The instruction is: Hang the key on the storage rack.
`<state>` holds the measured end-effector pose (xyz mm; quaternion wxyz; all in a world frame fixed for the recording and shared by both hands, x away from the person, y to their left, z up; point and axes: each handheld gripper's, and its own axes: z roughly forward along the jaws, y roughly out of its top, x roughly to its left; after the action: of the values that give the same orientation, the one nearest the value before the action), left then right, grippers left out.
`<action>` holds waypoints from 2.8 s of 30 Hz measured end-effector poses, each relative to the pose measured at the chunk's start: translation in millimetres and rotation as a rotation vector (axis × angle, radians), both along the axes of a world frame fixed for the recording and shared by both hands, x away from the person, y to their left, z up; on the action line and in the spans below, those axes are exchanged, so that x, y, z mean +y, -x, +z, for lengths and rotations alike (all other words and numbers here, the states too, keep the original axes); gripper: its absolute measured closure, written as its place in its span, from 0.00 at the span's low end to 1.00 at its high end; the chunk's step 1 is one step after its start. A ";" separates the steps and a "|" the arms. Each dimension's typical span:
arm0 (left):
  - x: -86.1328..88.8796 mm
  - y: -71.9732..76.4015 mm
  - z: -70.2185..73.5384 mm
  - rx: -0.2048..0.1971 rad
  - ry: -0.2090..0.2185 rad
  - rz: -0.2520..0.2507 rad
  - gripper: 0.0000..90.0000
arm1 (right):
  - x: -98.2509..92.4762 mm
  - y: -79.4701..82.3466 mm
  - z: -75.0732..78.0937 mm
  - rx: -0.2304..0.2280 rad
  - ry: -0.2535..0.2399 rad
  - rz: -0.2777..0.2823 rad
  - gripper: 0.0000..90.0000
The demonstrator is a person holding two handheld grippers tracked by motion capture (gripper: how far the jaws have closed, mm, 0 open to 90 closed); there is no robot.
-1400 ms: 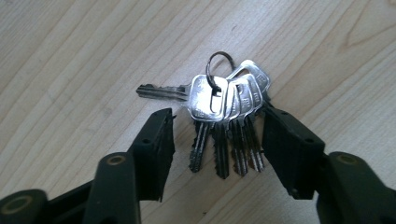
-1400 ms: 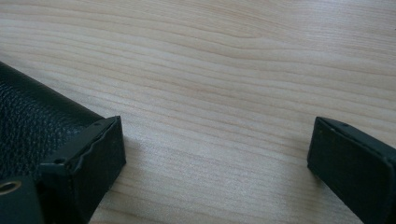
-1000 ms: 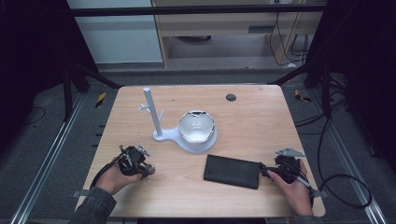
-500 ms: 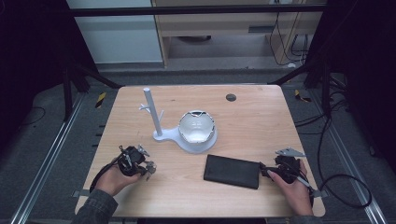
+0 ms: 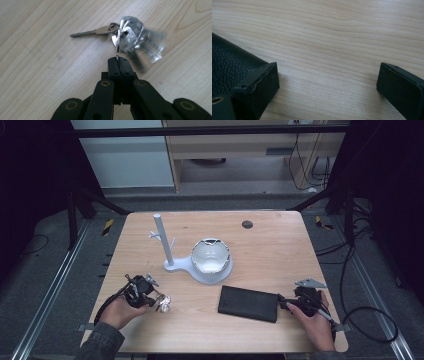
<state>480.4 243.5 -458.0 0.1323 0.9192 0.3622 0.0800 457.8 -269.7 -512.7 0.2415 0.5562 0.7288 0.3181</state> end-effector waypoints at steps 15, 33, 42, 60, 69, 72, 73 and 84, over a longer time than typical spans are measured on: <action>5.9 -0.2 31.4 -0.042 0.032 -0.001 1.00 | 0.3 0.2 0.0 0.000 -0.004 -0.002 0.05; 34.7 -29.9 145.3 -0.146 0.052 0.093 1.00 | 0.1 1.0 0.0 0.001 -0.001 -0.001 0.05; 44.7 -47.2 183.0 -0.171 0.070 0.143 1.00 | -0.6 1.1 -0.2 0.001 0.002 0.008 0.05; 19.1 -62.6 197.7 -0.178 0.067 0.110 1.00 | -0.6 1.1 -0.2 0.001 0.002 0.007 0.05; 14.1 -63.8 199.0 -0.176 0.072 0.101 1.00 | -0.6 1.1 -0.2 0.001 0.002 0.007 0.05; 15.1 -64.2 199.3 -0.175 0.071 0.099 1.00 | -0.8 1.0 -0.2 0.000 0.004 0.010 0.05; 15.3 -64.2 199.6 -0.175 0.070 0.097 1.00 | -0.6 1.1 -0.2 0.002 0.002 0.008 0.05; 14.2 -64.8 199.8 -0.174 0.077 0.093 1.00 | -0.7 1.1 -0.2 0.001 0.002 0.008 0.05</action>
<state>545.2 257.8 -258.2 0.1948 0.8851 0.3945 0.1516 456.7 -270.4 -512.9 0.2404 0.5533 0.7315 0.3177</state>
